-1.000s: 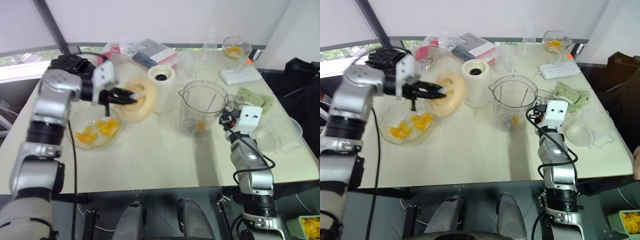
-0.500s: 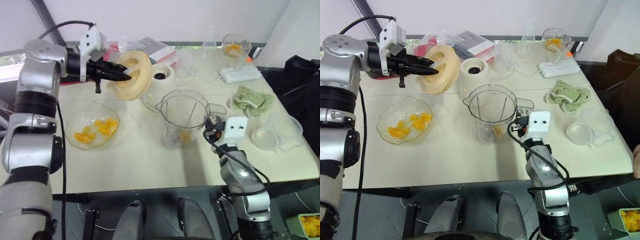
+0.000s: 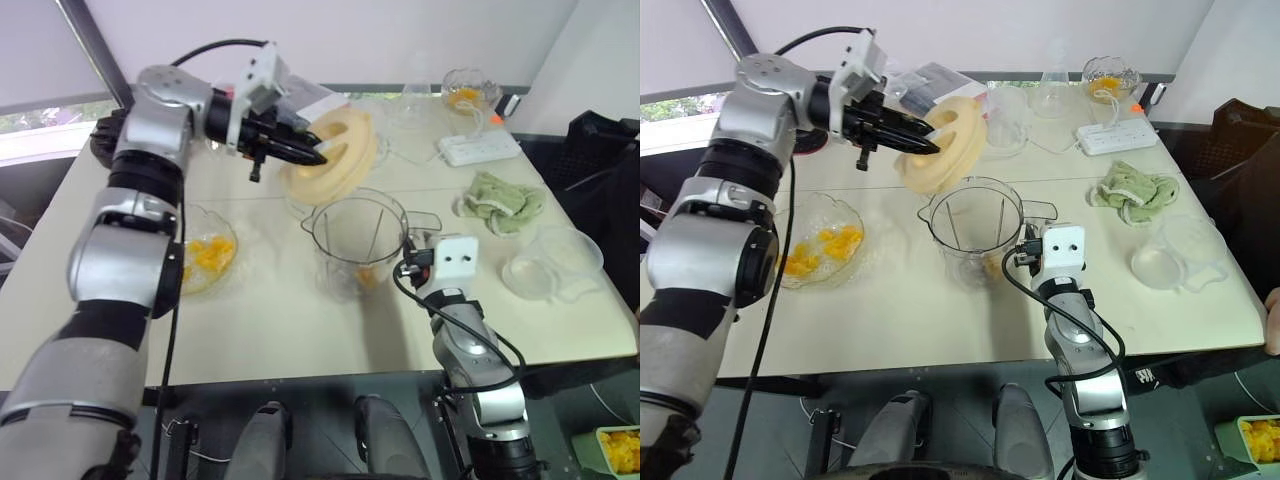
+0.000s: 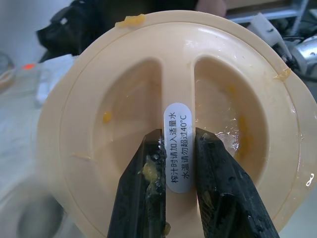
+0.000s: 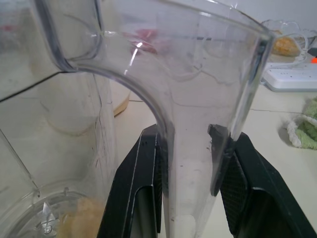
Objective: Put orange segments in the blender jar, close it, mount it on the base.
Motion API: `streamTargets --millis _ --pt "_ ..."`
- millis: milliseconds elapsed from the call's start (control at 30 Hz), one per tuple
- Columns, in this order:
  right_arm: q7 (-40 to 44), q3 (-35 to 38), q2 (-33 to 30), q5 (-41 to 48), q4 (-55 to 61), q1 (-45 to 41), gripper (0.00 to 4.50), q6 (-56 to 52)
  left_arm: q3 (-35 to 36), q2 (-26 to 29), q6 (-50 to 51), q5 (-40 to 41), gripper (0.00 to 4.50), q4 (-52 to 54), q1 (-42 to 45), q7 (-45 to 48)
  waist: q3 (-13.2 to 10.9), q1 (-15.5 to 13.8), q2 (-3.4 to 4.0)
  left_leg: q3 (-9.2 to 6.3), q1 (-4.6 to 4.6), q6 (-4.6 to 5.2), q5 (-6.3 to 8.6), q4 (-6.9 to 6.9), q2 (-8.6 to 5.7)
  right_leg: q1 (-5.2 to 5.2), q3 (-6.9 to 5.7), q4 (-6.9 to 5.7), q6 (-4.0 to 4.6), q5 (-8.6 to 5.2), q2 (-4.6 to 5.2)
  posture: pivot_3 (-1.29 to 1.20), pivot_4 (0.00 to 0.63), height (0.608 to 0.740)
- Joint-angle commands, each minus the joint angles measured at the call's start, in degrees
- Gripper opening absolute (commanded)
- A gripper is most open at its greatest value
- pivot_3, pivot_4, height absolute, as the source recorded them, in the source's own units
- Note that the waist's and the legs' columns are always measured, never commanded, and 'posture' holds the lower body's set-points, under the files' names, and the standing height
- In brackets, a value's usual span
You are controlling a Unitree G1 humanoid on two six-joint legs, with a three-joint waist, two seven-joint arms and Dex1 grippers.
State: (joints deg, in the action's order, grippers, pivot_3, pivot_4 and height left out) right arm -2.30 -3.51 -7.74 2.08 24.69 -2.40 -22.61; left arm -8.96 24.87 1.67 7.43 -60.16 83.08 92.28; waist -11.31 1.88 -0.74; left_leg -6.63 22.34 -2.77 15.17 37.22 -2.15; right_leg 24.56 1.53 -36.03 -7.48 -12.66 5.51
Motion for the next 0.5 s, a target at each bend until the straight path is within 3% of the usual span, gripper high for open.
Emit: streamTargets --millis 33,267,500 --pt "-0.26 0.66 0.07 -1.62 0.04 1.55 0.94 -0.09 -1.52 -0.76 -1.73 1.25 0.24 -0.77 3.4 0.22 0.0 0.37 0.0 0.0 0.0 0.0 0.0 0.0 0.0 0.0 0.0 -0.01 0.0 0.0 0.0 0.0 0.15 0.74" --pt "-2.06 0.97 1.41 -2.42 0.84 4.57 0.94 0.89 -5.83 -6.53 -3.11 3.5 0.24 -2.33 6.06 0.22 0.01 0.22 -0.02 -0.02 0.02 0.0 0.0 0.0 -0.01 -0.03 0.0 0.01 -0.01 -0.01 0.01 0.0 0.15 0.74" --pt "-3.45 0.15 2.75 -3.92 -2.21 4.58 0.94 3.37 -15.7 -9.59 -4.59 8.57 0.24 1.09 5.82 0.22 0.01 0.52 -0.02 -0.02 -0.01 0.0 0.0 0.01 -0.02 -0.05 0.01 0.01 -0.01 -0.01 0.02 0.0 0.15 0.74"
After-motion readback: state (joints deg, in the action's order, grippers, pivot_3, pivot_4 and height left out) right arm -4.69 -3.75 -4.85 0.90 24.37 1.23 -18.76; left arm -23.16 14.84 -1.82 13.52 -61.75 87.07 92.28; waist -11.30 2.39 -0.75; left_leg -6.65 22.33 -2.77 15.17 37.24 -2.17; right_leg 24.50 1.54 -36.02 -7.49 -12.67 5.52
